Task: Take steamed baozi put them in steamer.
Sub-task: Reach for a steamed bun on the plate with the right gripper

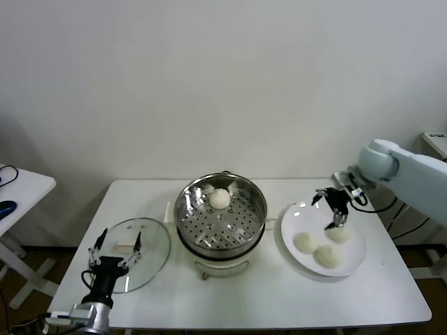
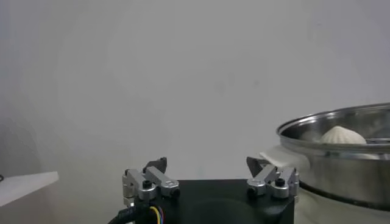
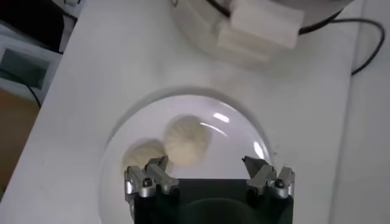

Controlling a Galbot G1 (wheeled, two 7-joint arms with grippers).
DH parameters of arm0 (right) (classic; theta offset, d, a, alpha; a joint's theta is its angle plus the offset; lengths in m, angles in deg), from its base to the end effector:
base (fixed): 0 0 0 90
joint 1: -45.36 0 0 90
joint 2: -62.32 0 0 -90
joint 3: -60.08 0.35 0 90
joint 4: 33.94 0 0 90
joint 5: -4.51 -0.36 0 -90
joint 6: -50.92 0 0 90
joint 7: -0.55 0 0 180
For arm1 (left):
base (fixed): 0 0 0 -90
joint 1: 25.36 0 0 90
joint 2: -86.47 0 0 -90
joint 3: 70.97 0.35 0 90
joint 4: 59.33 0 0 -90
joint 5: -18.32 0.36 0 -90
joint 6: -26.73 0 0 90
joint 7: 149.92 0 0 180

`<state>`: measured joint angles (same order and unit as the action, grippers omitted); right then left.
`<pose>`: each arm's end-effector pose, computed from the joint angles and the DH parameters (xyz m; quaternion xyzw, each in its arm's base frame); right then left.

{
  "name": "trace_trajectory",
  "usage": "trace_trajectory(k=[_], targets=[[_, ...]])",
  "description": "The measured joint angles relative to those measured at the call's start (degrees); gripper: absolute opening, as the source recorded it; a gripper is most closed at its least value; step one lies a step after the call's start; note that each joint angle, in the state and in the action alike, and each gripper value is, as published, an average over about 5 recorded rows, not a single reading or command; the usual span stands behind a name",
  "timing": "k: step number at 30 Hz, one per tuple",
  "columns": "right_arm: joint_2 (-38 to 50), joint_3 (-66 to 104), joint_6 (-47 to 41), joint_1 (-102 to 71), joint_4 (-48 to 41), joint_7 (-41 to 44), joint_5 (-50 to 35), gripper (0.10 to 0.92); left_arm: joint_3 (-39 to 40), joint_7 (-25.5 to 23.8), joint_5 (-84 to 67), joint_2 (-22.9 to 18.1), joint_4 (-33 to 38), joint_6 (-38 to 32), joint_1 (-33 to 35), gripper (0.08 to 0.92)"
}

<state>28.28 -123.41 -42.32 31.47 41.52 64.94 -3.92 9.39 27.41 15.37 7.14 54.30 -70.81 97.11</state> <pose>0.5140 -0.1702 -0.1490 0.5703 -0.5187 0.5273 0.3572 0.1713 0.0924 -0.3365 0.0025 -0.9952 -0.0974 0.0047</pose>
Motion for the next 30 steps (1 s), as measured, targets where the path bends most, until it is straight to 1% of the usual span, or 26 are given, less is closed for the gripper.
trace_trajectory(k=[12, 30], targets=[[-2.7, 6.1, -0.9, -10.1, -3.7, -1.8, 4.1, 0.823, -0.2, 0.0, 0.4, -0.3, -0.2, 0.2, 0.3, 0.823], [-8.7, 8.6, -0.5, -14.3, -10.1, -3.2, 7.1, 0.823, -0.4, -0.2, 0.8, -0.3, -1.1, 0.0, 0.3, 0.823]])
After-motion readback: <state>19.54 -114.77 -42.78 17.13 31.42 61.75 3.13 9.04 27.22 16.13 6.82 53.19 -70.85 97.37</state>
